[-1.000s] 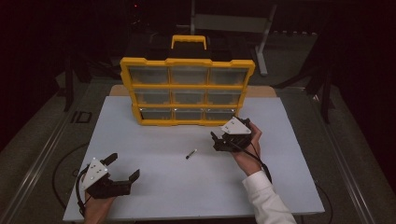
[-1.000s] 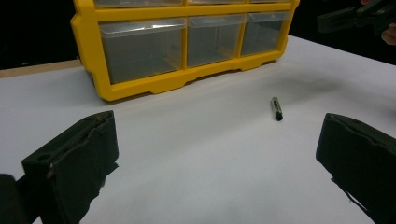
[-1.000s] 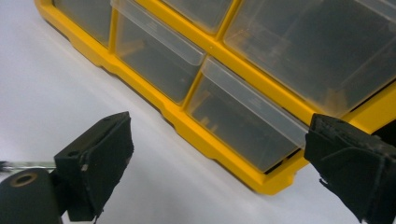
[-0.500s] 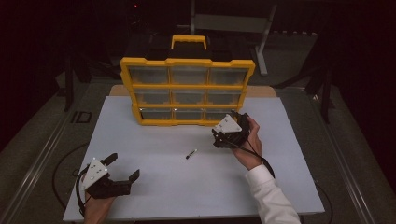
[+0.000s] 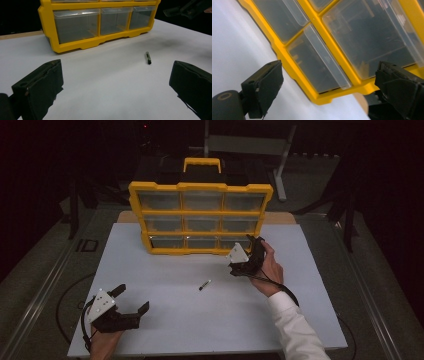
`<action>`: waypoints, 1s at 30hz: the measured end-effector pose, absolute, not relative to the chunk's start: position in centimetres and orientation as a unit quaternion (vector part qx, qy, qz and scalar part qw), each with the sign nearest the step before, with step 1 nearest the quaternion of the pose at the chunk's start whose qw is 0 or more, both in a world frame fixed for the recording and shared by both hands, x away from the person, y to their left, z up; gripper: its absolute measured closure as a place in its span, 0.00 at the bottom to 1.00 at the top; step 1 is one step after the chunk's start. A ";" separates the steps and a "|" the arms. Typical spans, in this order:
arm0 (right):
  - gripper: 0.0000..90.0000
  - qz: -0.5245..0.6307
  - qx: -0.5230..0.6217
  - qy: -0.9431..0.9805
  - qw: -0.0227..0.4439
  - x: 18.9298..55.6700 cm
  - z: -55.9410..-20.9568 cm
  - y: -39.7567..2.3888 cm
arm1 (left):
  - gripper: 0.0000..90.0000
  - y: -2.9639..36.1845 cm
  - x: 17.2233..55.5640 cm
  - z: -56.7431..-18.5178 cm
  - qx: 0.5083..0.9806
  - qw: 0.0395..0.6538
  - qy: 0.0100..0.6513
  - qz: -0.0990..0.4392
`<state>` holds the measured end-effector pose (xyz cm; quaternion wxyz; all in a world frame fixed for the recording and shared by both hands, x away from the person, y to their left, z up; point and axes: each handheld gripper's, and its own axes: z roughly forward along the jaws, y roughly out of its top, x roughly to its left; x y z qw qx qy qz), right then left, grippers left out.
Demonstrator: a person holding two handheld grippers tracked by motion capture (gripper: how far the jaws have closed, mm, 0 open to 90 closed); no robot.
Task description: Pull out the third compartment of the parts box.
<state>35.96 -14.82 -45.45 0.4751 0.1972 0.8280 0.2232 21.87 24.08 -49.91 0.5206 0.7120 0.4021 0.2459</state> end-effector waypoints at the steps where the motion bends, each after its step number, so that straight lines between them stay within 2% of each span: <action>1: 0.09 0.220 0.192 0.828 0.478 36.0 -45.4 -14.8 | 0.00 24.1 21.9 -49.9 0.712 0.520 0.402 0.246; 17: 0.10 0.147 0.118 0.826 0.531 36.3 -45.4 -14.0 | 0.00 24.1 21.9 -49.9 0.713 0.519 0.402 0.244; 30: 0.13 0.125 0.093 0.824 0.545 36.7 -45.4 -14.0 | 0.00 24.0 22.0 -50.0 0.713 0.519 0.404 0.243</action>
